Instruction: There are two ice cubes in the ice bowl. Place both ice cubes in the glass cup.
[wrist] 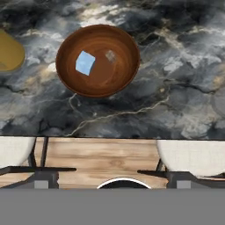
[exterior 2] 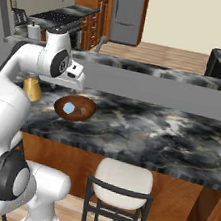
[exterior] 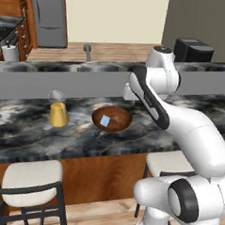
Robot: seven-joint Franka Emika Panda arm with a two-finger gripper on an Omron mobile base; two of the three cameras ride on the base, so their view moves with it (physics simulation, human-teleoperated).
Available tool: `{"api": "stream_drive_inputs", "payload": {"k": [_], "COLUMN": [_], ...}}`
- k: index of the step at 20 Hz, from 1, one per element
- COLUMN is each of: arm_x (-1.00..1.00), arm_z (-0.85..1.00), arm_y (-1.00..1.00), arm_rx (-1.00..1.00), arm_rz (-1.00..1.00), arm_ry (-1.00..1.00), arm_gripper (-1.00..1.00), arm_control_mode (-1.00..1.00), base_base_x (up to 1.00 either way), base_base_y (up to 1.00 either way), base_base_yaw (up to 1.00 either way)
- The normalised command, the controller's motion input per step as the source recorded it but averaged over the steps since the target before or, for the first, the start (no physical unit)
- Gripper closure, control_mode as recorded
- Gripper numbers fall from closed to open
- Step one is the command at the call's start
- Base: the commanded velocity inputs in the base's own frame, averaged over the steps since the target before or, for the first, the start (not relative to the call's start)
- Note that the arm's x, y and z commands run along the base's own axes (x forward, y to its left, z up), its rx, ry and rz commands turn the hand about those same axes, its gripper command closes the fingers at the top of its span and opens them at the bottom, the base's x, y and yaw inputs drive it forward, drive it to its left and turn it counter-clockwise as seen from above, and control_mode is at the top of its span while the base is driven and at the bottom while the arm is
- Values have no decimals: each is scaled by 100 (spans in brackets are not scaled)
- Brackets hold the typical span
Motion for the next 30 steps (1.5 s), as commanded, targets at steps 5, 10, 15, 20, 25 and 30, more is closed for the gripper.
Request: {"api": "stream_drive_inputs", "payload": {"k": [5,10,15,20,25,30], "arm_x": [53,65,66,36,0,1], "arm_z": [-5,-16,-24,-36,-52,-48], "arm_y": [19,7,7,18,22,22], "arm_rx": [10,9,0,0,1,6], "arm_rz": [-2,0,0,0,-7,-15], "arm_ry": [0,0,6,18,25,21], "arm_gripper": [-100,-100,-100,-100,-100,-100], "arm_control_mode": [-100,-100,-100,-100,-100,-100], "base_base_x": [0,0,0,0,0,0], "base_base_y": [0,0,0,0,0,0], "base_base_yaw": [0,0,0,0,0,0]}}
